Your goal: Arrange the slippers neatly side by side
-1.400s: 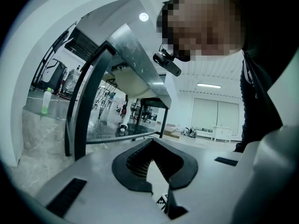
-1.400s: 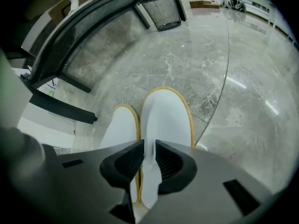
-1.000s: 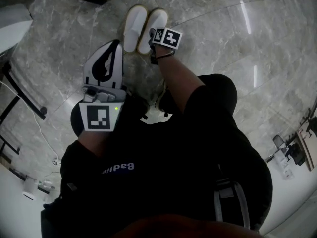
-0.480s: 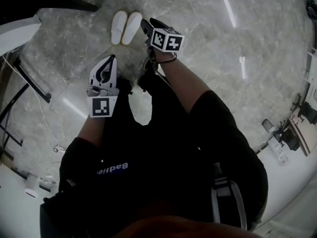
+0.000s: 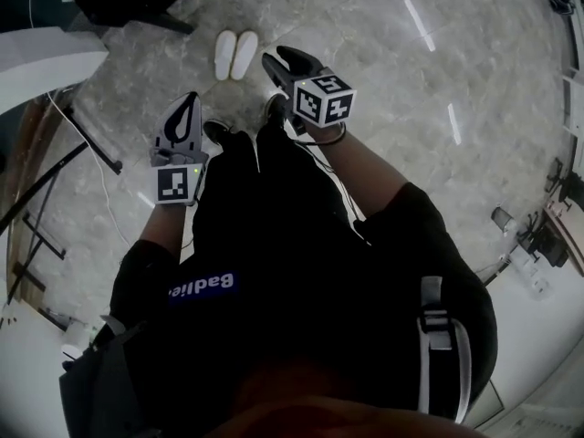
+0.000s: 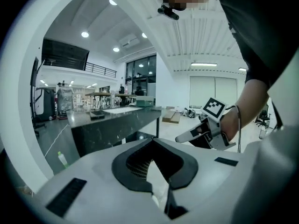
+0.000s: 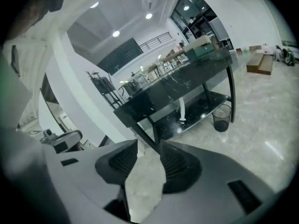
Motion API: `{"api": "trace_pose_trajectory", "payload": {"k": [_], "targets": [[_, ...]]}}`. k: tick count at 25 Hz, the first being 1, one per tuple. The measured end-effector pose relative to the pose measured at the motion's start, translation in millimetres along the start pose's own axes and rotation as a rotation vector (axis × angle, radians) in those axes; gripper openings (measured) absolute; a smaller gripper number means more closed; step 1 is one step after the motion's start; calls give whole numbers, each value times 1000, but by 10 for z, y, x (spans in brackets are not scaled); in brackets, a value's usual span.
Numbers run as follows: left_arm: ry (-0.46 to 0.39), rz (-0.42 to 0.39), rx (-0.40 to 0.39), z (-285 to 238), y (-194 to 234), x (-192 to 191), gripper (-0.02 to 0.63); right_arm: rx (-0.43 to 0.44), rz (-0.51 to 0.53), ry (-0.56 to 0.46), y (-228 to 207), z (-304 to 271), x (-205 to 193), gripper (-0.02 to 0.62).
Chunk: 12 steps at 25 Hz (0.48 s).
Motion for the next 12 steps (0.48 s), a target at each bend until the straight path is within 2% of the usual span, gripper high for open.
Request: {"api": "trace_pose_trajectory", "payload": {"k": [4, 7, 12], "targets": [[-41, 22, -22, 327, -195, 704, 2, 69, 112, -70, 907, 690, 343, 144], [-54, 65, -57, 527, -310, 1046, 2, 100, 233, -136, 1481, 1126, 630, 144], [-54, 144, -132, 881, -540, 1413, 2, 68, 395, -261, 2051, 1693, 873, 144]]}}
Point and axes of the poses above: the fingertips, and each gripper's own axes: z backward along the fingers, y to its left, x out of its top, the point moved 1 cm from there along z, backward along the fingers, and after that the axes turned 7 degrees about y, right-handed, at the moved point
